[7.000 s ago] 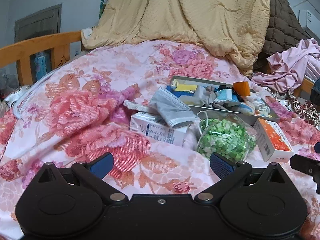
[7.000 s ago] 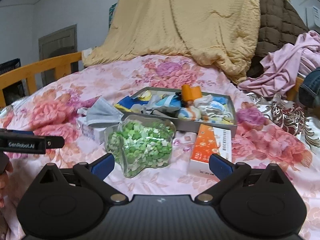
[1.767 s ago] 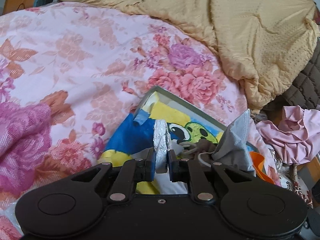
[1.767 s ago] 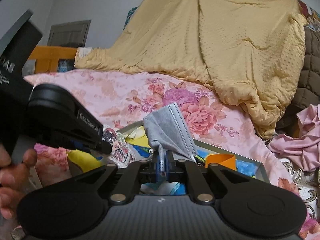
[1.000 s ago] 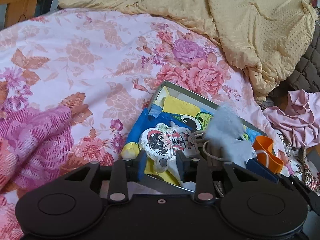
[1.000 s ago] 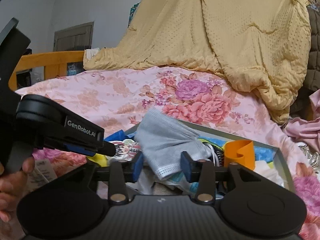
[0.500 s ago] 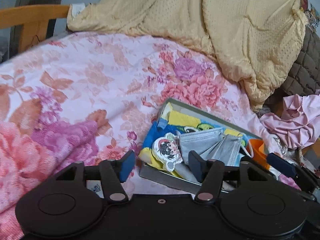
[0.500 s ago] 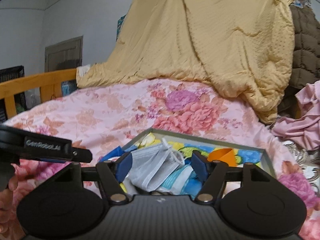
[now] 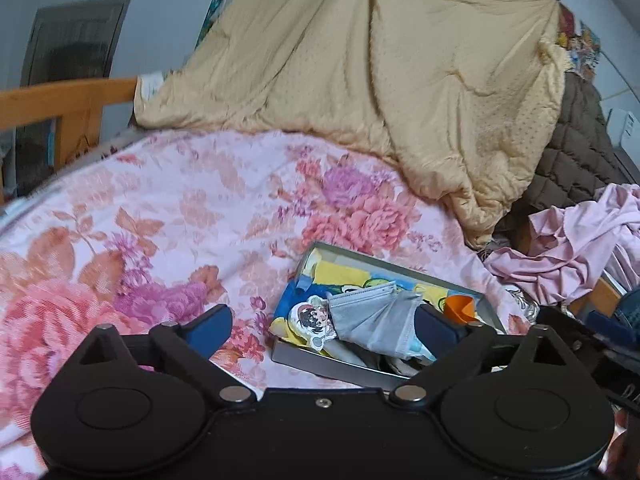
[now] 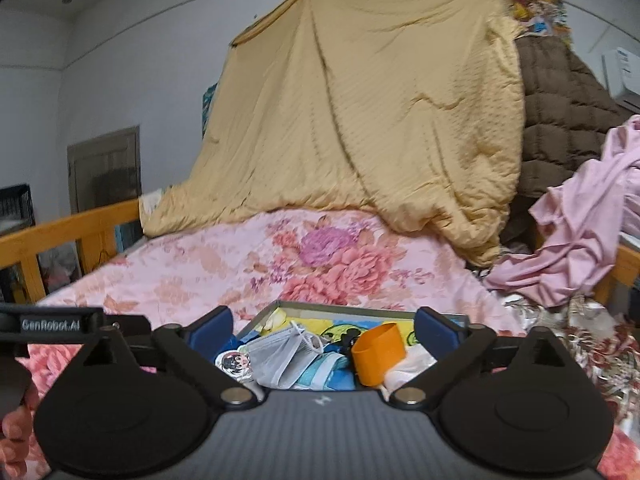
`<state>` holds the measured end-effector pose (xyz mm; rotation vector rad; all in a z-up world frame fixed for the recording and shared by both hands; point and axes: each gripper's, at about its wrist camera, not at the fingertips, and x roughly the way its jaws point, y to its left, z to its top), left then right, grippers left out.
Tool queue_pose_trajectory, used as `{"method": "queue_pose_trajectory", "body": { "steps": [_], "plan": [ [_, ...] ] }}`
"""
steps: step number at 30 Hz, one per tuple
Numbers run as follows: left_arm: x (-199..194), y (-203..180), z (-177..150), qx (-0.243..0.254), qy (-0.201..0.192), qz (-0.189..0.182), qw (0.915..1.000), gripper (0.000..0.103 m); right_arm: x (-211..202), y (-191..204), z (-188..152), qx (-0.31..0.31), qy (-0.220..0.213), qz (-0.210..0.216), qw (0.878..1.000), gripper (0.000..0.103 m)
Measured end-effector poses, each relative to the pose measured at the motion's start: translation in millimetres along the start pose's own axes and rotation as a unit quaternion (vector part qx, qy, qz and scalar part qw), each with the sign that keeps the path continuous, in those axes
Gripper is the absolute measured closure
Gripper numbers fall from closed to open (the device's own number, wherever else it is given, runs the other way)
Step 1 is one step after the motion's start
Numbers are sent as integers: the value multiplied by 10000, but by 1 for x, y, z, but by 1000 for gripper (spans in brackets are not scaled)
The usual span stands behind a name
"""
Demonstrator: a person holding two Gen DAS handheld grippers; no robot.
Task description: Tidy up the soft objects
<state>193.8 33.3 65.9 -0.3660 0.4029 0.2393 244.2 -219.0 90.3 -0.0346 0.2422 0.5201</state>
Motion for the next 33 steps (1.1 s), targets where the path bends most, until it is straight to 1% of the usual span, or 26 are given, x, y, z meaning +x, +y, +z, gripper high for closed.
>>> {"method": "queue_pose_trajectory", "body": {
  "steps": [3,5,10,15,19,24,28,33],
  "plan": [
    [-21,-6,-6,189,-96,-34,9998,1,-18,-1,-1,35,-19,-58,10000,1],
    [-34,-11,-11,316,-145,-61,9994,1,-29,-1,-4,35,-11,-81,10000,1],
    [-57,-18,-23,434,-181,-125,9988,1,-51,0,-13,93,36,-146,9998,1],
    [-77,-27,-37,702,-334,-57,9970,1,-67,-1,-25,160,146,-254,9994,1],
    [-88,-33,-48,836,-345,-56,9959,1,-81,-6,-33,256,134,-349,9990,1],
    [-96,-32,-61,809,-271,-88,9963,1,-93,-12,-39,295,129,-507,9982,1],
    [-100,-30,-74,829,-267,-21,9962,1,-99,-15,-44,343,152,-577,9976,1],
    [-103,-28,-88,1024,-242,59,9944,1,-106,-16,-54,355,206,-636,9971,0]
  ]
}}
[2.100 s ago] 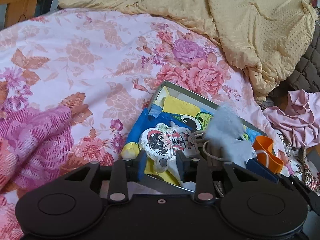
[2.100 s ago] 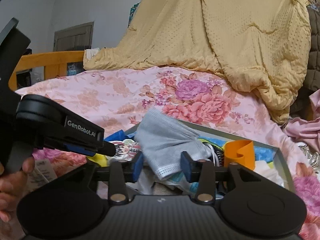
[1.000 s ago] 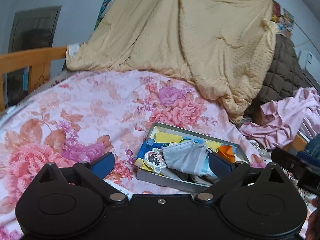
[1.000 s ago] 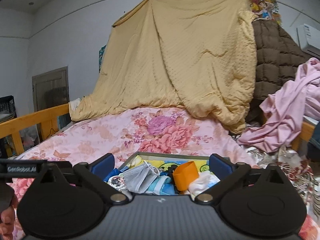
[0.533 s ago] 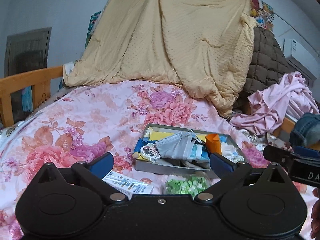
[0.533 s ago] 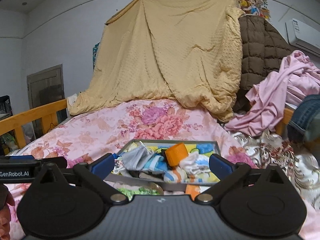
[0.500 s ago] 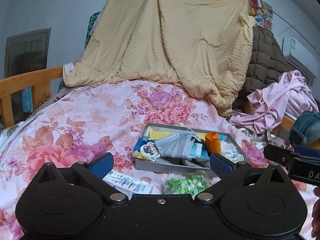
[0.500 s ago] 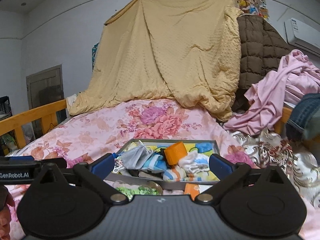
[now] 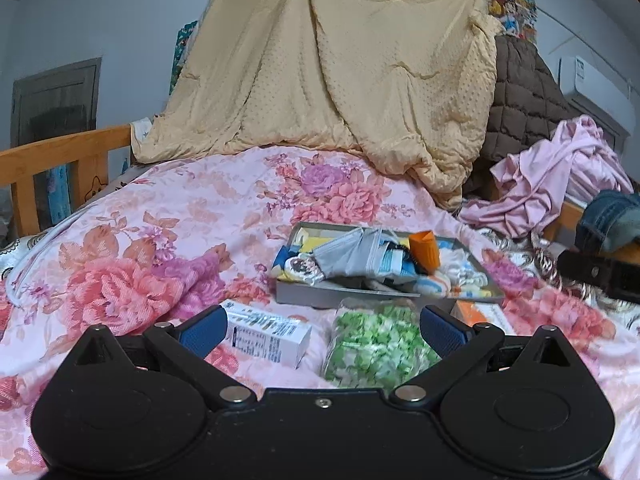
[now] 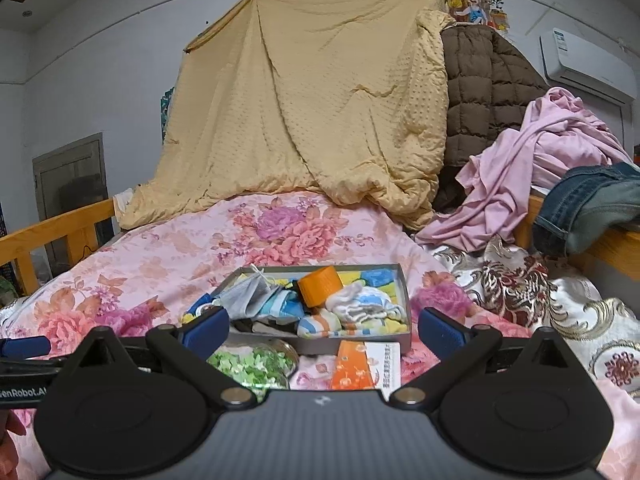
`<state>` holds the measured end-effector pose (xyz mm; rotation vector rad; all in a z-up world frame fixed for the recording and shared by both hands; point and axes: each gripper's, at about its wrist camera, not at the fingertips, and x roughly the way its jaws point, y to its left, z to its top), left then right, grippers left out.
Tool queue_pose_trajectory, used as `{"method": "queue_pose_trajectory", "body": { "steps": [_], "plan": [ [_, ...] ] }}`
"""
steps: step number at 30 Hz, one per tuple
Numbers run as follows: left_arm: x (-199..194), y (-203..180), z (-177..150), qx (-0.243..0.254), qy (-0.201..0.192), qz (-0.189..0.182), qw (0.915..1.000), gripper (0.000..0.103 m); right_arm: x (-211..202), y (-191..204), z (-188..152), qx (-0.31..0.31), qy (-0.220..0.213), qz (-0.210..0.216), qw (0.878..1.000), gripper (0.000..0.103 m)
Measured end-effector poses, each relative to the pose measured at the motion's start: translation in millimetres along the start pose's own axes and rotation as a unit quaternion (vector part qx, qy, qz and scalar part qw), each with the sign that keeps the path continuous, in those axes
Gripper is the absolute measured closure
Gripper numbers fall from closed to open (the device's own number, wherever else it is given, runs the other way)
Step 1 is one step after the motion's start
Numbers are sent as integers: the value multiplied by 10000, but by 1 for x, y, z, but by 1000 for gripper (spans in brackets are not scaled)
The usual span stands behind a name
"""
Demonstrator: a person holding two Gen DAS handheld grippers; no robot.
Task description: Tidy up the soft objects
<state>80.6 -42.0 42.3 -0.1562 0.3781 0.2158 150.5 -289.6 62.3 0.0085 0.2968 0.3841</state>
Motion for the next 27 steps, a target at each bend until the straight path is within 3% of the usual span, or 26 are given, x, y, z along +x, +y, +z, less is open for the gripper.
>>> {"method": "queue_pose_trajectory", "body": {
  "steps": [11,27],
  "plan": [
    [-3,1,-20,65,186,65,9998,1,-7,-2,-17,115,124,-75,9998,0],
    [-10,5,-22,13,155,163,9997,1,-14,9,-34,32,220,-128,9997,0]
  ]
}}
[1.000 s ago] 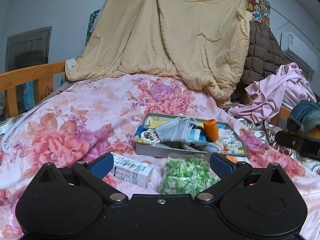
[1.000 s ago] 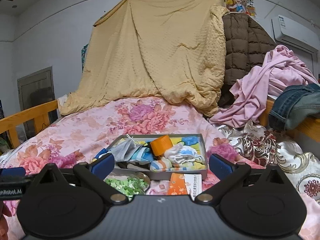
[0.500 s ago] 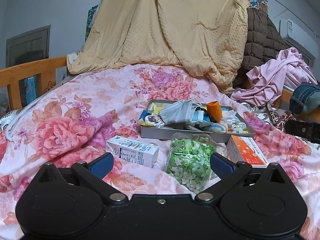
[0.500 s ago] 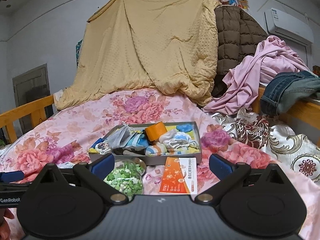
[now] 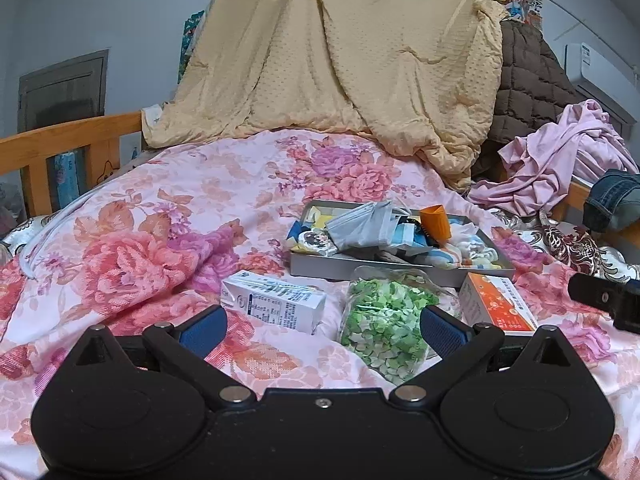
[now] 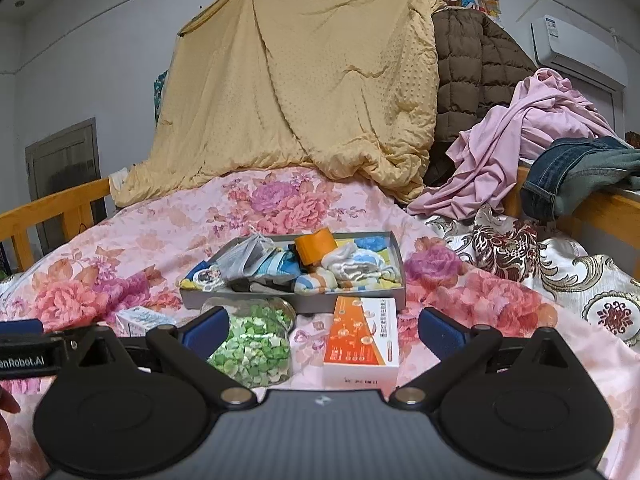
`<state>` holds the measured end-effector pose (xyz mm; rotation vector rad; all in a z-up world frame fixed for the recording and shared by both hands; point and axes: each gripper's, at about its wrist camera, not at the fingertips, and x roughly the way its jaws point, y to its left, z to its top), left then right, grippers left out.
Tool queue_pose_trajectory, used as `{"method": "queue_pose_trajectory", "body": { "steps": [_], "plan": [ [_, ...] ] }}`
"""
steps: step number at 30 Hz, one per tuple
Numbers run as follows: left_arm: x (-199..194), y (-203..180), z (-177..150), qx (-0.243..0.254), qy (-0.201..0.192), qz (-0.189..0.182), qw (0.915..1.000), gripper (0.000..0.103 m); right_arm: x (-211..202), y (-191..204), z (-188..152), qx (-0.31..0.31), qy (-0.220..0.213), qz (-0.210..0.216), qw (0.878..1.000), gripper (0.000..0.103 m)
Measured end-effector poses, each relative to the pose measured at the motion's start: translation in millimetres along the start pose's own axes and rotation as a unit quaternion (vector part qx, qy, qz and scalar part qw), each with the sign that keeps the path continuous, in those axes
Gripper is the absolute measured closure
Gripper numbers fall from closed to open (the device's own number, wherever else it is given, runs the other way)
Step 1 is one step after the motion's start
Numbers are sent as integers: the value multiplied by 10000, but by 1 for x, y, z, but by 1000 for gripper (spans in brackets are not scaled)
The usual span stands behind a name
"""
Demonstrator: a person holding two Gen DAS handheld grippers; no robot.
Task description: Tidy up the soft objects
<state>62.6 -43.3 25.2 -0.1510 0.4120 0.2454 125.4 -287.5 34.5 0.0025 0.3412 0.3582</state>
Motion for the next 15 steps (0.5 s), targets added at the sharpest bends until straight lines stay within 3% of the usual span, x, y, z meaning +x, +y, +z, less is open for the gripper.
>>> {"method": "queue_pose_trajectory", "body": {
  "steps": [15],
  "plan": [
    [-4,7,-2,-90,-5,24,10000,1,-2,5,-9,-20,33,-10,10000,0]
  ]
}}
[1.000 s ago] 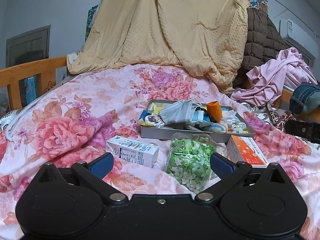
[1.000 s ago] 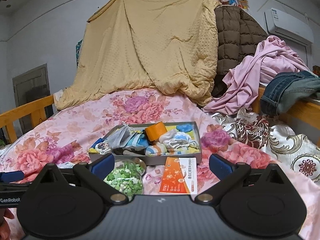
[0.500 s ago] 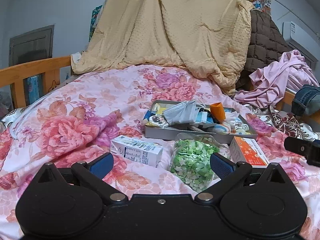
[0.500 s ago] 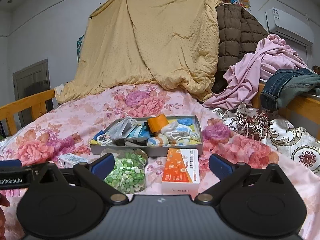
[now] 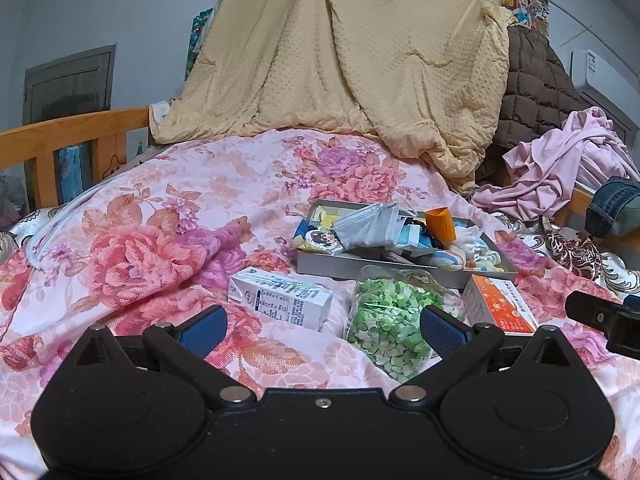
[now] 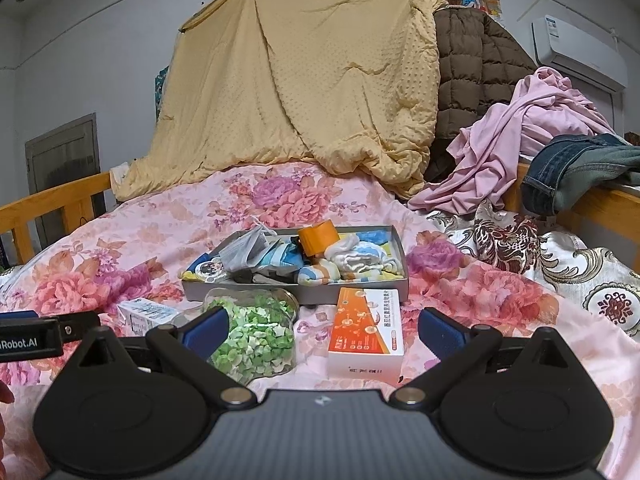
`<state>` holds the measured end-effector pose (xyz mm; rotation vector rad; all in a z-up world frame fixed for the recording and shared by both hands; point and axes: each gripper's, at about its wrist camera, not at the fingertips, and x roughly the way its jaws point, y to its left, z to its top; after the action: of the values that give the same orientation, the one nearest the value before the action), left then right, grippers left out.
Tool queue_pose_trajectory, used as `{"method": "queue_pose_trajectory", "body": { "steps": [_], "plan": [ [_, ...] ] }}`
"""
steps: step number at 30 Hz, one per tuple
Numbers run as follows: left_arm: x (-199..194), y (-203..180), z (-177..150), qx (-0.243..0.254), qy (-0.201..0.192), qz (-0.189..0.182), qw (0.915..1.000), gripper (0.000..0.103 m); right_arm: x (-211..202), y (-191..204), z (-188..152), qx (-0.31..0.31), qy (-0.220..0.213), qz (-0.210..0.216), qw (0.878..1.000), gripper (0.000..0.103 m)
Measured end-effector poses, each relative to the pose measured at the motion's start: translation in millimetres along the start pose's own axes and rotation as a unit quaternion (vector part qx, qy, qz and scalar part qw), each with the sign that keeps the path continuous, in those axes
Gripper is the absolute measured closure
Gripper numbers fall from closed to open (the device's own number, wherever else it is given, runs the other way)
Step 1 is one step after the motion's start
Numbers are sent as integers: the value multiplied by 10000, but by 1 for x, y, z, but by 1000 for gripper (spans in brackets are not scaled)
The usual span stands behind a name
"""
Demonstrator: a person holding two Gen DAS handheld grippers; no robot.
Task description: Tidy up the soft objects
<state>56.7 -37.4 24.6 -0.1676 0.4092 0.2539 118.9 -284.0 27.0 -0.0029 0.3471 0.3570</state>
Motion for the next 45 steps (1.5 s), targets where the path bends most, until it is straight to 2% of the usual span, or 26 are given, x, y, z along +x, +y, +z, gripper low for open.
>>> {"method": "queue_pose_trajectory", "body": {
  "steps": [5,12,22,29,39,45],
  "plan": [
    [-2,3,-3,-57,24,17,10000,1,1,4,-6,107,101,54,9999,0],
    [-4,7,-12,-65,73,19,10000,1,8,6,-18,475,492,169,9975,0],
    [-6,15,-29,-123,255,40,9996,1,-1,22,-36,507,636,163,9966,0],
    [-12,18,-32,-102,90,-17,9999,1,-11,31,-44,522,618,107,9967,0],
    [-9,20,-36,90,-153,-12,9998,1,0,31,-46,606,656,-6,9960,0],
    [-3,21,-42,169,-125,8,9998,1,3,29,-44,646,511,-34,9966,0]
  ]
}}
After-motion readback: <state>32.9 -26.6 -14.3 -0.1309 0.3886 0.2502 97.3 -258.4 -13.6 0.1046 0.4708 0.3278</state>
